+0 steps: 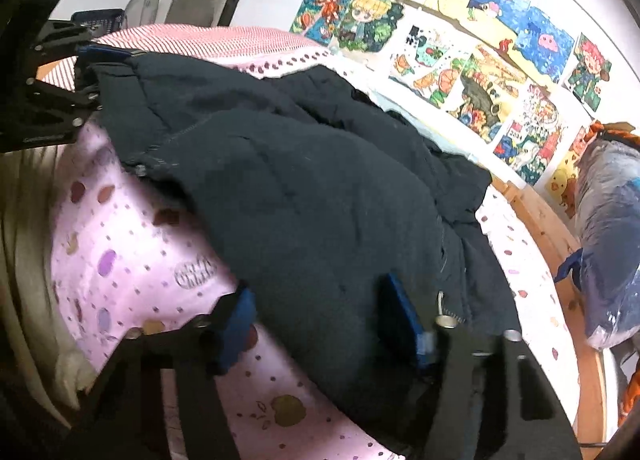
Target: Fold large clothes
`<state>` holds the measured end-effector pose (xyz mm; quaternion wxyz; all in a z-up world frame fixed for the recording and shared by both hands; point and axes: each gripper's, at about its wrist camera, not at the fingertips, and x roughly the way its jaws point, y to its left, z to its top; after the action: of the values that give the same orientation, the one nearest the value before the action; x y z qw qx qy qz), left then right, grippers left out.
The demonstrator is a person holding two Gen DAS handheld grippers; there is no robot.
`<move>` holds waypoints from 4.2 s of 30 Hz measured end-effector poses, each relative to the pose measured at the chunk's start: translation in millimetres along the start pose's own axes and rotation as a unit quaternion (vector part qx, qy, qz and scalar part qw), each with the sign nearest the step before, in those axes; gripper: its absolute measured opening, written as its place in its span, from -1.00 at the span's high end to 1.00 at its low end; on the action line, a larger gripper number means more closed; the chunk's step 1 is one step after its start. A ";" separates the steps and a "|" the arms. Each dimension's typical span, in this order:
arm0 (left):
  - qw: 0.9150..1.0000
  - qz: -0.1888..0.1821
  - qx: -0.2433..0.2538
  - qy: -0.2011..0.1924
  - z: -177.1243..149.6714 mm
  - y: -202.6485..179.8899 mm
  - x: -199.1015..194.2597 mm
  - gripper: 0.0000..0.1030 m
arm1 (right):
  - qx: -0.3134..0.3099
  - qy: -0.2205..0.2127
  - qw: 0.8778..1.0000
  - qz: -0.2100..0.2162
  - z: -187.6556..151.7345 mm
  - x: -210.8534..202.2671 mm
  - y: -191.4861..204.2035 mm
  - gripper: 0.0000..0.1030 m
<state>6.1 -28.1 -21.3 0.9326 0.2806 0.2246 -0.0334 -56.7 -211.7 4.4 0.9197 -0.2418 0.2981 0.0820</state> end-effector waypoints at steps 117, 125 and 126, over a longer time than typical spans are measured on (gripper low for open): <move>0.965 -0.121 -0.215 -0.089 213.9 102.4 326.8 -0.85 | 0.254 -0.124 0.959 -0.028 163.1 294.8 -224.6 -0.79; 0.967 -0.178 -0.157 -0.086 191.7 76.2 324.9 -0.87 | 0.214 -0.043 0.976 0.016 144.3 342.5 -195.2 -0.79; 0.971 -0.176 -0.150 -0.069 193.5 70.3 333.0 -0.87 | 0.215 -0.038 0.976 0.014 144.9 349.6 -195.7 -0.79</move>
<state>395.5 -51.9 12.2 0.9567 0.0911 0.2079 -0.1820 357.5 -308.0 -21.5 0.9597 -0.0307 0.2769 0.0375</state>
